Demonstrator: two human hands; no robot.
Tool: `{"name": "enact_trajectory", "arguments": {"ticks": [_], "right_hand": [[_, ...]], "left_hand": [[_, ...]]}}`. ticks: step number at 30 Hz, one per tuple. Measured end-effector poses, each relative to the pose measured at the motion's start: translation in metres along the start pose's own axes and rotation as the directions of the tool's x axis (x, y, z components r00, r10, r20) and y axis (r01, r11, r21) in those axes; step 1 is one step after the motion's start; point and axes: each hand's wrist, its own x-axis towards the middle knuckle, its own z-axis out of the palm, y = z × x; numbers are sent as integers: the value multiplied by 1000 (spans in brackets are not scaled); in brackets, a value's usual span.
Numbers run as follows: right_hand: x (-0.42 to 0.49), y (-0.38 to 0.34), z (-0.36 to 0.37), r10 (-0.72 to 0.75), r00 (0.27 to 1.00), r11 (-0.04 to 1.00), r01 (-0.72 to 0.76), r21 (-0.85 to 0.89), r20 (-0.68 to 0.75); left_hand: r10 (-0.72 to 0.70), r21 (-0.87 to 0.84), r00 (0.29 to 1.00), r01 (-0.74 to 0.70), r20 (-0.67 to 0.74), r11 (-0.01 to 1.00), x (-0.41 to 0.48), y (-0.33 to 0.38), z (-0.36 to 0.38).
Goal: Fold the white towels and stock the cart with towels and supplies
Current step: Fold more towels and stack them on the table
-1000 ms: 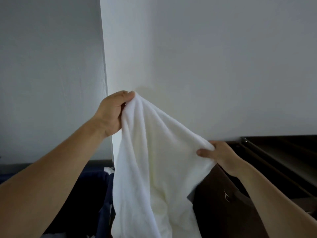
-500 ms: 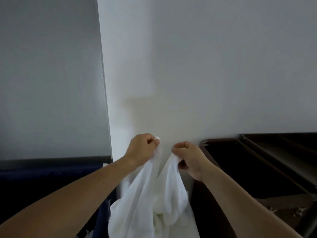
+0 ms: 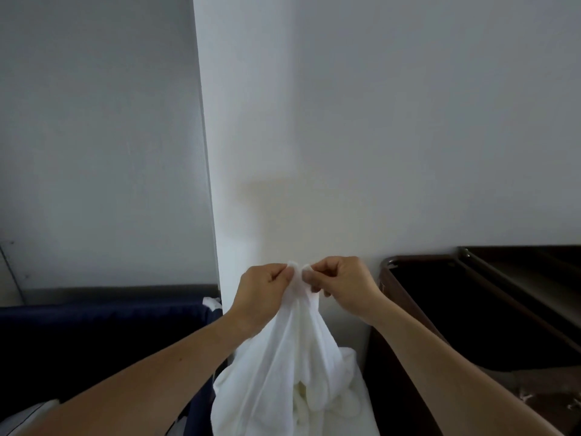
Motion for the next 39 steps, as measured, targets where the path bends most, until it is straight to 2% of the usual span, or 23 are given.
{"name": "enact_trajectory", "arguments": {"ticks": [6, 12, 16, 19, 23, 27, 31, 34, 36, 37, 39], "right_hand": [[10, -1, 2, -5, 999, 998, 7, -64, 33], [15, 6, 3, -34, 996, 999, 37, -25, 83], [20, 7, 1, -31, 993, 998, 24, 63, 111], [18, 10, 2, -4, 973, 990, -28, 137, 232], [15, 16, 12, 27, 901, 966, -134, 219, 433], [16, 14, 23, 68, 829, 980, -160, 118, 555], [23, 0, 39, 123, 784, 990, -141, -19, 609], [30, -17, 51, 127, 757, 991, -125, -49, 641], [40, -31, 49, 102, 773, 994, -108, -29, 626], [45, -37, 45, 77, 809, 995, -98, 3, 583], [60, -55, 36, 37, 914, 992, -81, 93, 404]], "left_hand": [[11, -60, 995, -5, 100, 998, -12, 4, -4], [52, -62, 977, -40, 208, 997, -16, 2, -12], [52, -96, 982, -35, 183, 995, -15, 5, -18], [51, -80, 984, -38, 172, 996, -16, 7, -23], [-47, -171, 998, 53, 36, 984, -15, 18, -29], [-57, -340, 997, 38, -46, 939, -11, 37, -44], [-5, -503, 998, -30, -66, 864, -5, 60, -68], [-58, -556, 994, -5, -97, 831, 4, 69, -85], [-127, -585, 982, 20, -142, 810, 10, 70, -97], [-151, -594, 972, 14, -181, 804, 14, 71, -102], [-205, -615, 943, 1, -261, 789, 24, 74, -113]]}}
